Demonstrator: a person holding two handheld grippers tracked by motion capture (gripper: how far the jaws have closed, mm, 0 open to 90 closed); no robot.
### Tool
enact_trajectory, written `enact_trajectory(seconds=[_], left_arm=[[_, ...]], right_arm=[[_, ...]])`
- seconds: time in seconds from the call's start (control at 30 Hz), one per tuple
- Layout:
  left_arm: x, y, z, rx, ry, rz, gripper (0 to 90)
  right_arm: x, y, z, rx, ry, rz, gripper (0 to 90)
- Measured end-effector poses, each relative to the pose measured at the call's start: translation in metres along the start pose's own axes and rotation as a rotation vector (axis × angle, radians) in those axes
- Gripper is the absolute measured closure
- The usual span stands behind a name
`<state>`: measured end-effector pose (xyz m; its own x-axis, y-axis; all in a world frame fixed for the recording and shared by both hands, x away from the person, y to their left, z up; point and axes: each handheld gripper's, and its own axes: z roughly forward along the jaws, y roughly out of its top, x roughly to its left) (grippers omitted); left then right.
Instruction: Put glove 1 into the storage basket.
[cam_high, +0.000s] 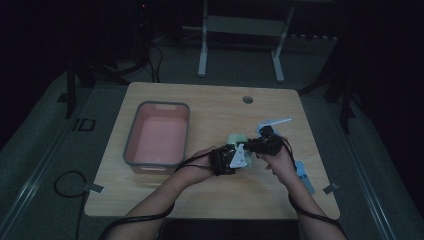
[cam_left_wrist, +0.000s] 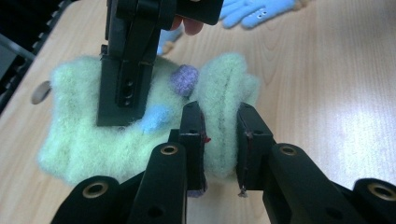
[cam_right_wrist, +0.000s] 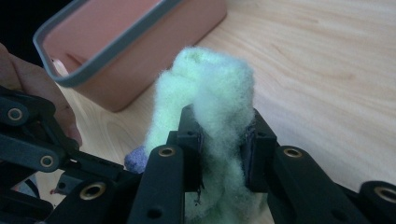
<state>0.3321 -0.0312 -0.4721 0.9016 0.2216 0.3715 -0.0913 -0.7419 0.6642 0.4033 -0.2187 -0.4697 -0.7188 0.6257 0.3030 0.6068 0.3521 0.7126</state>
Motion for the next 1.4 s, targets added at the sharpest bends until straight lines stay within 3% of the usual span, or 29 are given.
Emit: enact_trajectory(seconds=[0.3, 0.77, 1.17, 1.4], left_arm=[[0.014, -0.002, -0.021, 0.01, 0.037, 0.02, 75.9], [0.027, -0.017, -0.05, 0.04, 0.07, 0.032, 76.0], [0.045, -0.046, -0.087, 0.086, 0.102, 0.033, 76.0], [0.053, -0.074, -0.104, 0.122, 0.111, 0.014, 75.9]], right_arm=[[0.013, 0.024, 0.002, -0.012, -0.002, -0.029, 73.2], [0.037, 0.057, 0.022, 0.003, 0.016, -0.085, 73.3], [0.069, 0.091, 0.054, -0.002, 0.044, -0.136, 73.3], [0.086, 0.103, 0.082, -0.005, 0.081, -0.122, 73.2]])
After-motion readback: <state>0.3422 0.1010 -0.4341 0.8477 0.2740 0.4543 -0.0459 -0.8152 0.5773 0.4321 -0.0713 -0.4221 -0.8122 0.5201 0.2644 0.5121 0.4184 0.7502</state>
